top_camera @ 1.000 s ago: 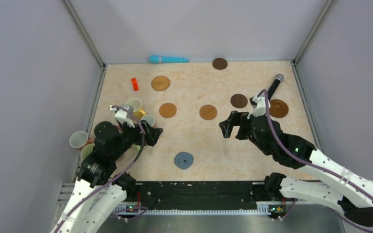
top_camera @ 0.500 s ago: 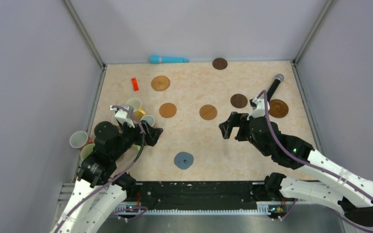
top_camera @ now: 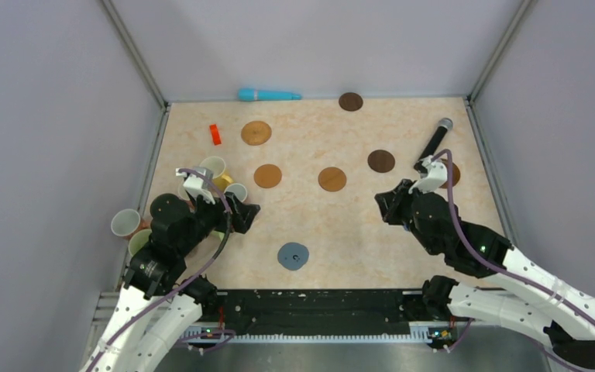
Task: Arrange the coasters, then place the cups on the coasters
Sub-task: Move the coaster to the center of the board.
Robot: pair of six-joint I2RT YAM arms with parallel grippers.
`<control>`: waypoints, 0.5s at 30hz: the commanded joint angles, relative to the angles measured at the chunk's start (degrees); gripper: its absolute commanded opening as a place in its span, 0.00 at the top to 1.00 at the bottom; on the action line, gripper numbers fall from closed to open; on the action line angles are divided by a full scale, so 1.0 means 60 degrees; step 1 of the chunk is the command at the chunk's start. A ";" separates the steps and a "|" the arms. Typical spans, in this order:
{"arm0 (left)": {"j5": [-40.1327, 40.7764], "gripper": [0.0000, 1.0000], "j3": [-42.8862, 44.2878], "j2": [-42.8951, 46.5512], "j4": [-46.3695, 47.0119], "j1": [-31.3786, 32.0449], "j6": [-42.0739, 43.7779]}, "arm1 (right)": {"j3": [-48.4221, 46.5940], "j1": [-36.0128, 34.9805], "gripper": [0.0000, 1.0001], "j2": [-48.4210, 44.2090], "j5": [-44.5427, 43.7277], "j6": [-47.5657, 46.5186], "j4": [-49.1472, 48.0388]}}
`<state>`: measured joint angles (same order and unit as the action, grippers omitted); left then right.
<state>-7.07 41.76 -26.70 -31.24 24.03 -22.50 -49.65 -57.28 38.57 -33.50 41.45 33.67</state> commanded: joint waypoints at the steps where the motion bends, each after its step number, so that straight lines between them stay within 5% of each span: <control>1: -0.0066 0.03 -0.0017 0.0133 0.0478 -0.0051 -0.0044 | 0.0157 -0.0068 1.00 0.0235 -0.1056 -0.0129 -0.0450; 9: -0.0165 0.03 -0.0060 0.0211 0.0534 -0.0057 -0.0091 | -0.0306 0.0608 1.00 0.2439 -0.0906 -0.1985 -0.1972; 15: -0.0309 0.04 -0.0074 0.0197 0.0547 -0.0044 -0.0156 | -0.0359 0.3507 1.00 0.4194 0.2800 -0.2422 -0.4841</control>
<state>-7.66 41.56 -25.89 -30.94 24.03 -22.68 -49.54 -45.84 59.18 -31.18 30.00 20.27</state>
